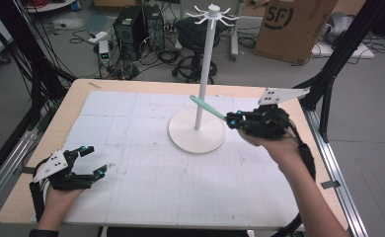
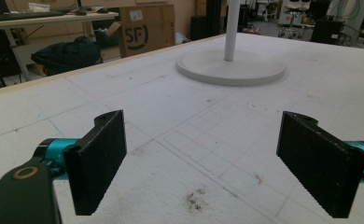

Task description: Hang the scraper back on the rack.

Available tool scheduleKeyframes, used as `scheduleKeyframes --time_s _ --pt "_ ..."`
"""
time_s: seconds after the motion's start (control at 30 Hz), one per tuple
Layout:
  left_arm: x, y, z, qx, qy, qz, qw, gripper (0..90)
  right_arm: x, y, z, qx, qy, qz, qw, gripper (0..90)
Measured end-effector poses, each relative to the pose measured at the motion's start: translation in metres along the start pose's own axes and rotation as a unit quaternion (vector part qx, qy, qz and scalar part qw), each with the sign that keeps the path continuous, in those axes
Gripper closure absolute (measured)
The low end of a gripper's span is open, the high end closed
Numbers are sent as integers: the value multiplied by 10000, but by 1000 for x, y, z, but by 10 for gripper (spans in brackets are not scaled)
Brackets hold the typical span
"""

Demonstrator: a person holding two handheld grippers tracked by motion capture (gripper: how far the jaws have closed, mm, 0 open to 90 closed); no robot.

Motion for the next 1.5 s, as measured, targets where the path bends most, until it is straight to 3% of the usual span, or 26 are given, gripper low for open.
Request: scheduleKeyframes --time_s 0.4,0.73,0.93,1.03,1.07,1.33,1.5 --pt "0 0 0 1 -4 -2 10000 164 -4 69 52 -246 98 -114 9996 813" --pt "0 0 0 0 -12 -13 10000 163 -10 107 84 -474 224 -443 9976 813" --pt "0 0 0 -3 -17 -12 10000 162 -13 114 93 -514 112 -534 9972 812" --pt "0 0 0 -3 -18 -16 10000 162 -16 113 96 -567 223 -565 9965 813" --pt "0 0 0 -3 -18 -16 10000 162 -15 113 96 -537 129 -565 9969 813" --pt "0 0 0 -2 -22 -18 10000 162 -21 112 103 -570 190 -647 9961 812" --pt "0 0 0 -8 -23 -16 10000 163 -23 110 104 -554 107 -695 9960 812"
Point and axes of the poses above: each handheld gripper's, and its own axes: y roughly backward along the jaws, z roughly out of its top, x roughly to its left, the point moved 2 cm from there along -y, roughly forward along the jaws, and after that the axes turned 8 degrees about z, right-handed, at the moved point
